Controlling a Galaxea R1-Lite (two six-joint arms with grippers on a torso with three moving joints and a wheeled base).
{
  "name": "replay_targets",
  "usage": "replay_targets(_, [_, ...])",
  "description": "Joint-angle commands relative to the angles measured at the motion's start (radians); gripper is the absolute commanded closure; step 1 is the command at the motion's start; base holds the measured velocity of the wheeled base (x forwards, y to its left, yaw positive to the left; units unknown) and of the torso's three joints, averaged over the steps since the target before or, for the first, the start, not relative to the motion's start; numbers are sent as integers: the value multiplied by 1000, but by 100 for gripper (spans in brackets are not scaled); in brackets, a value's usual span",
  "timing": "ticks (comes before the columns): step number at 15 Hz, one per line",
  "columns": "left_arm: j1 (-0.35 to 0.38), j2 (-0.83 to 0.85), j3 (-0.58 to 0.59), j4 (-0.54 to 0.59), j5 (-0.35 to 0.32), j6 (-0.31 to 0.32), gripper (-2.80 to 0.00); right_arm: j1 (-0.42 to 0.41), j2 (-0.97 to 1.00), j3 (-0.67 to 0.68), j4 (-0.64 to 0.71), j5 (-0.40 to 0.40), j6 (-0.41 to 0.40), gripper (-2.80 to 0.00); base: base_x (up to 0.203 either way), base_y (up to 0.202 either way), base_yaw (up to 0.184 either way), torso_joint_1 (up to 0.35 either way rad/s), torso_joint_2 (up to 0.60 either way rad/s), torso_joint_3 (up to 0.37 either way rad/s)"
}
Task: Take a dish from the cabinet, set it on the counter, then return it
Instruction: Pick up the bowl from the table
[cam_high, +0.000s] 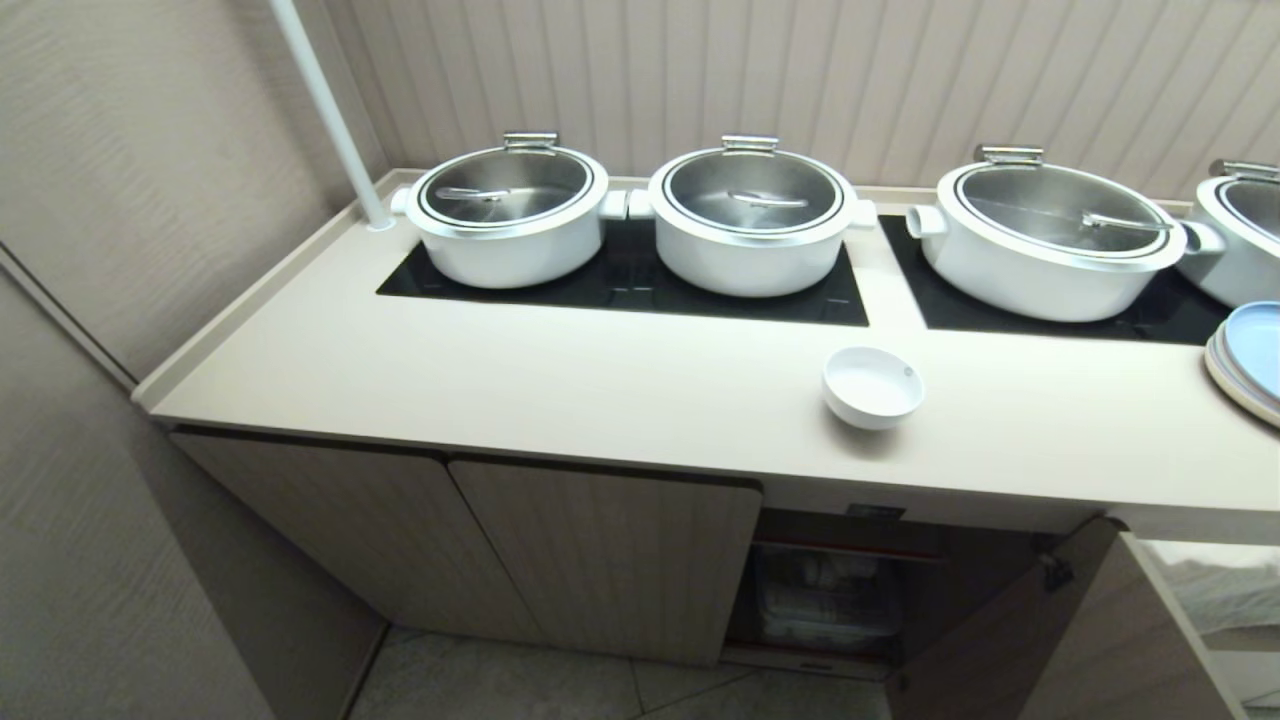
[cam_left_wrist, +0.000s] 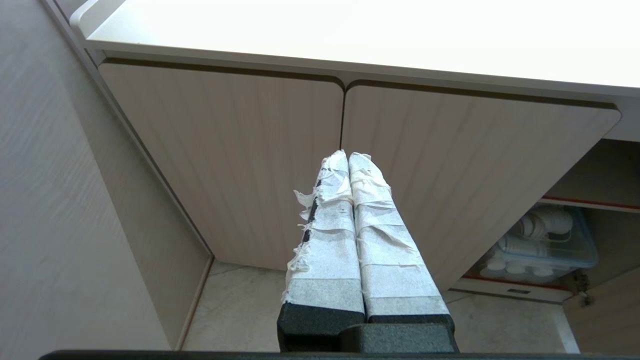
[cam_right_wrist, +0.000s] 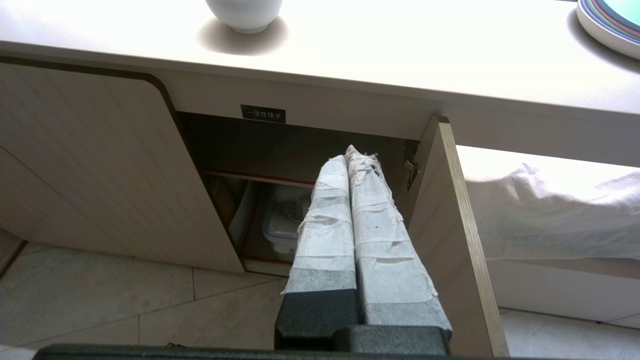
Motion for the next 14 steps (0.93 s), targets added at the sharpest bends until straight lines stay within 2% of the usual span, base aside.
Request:
replay_targets(1, [0, 0, 0, 0, 1, -1, 0, 0, 2, 0, 0, 0, -1, 0, 0, 0, 0, 0, 0, 0])
replay_targets(14, [0, 0, 0, 0, 1, -1, 0, 0, 2, 0, 0, -1, -7, 0, 0, 0, 0, 0, 0, 0])
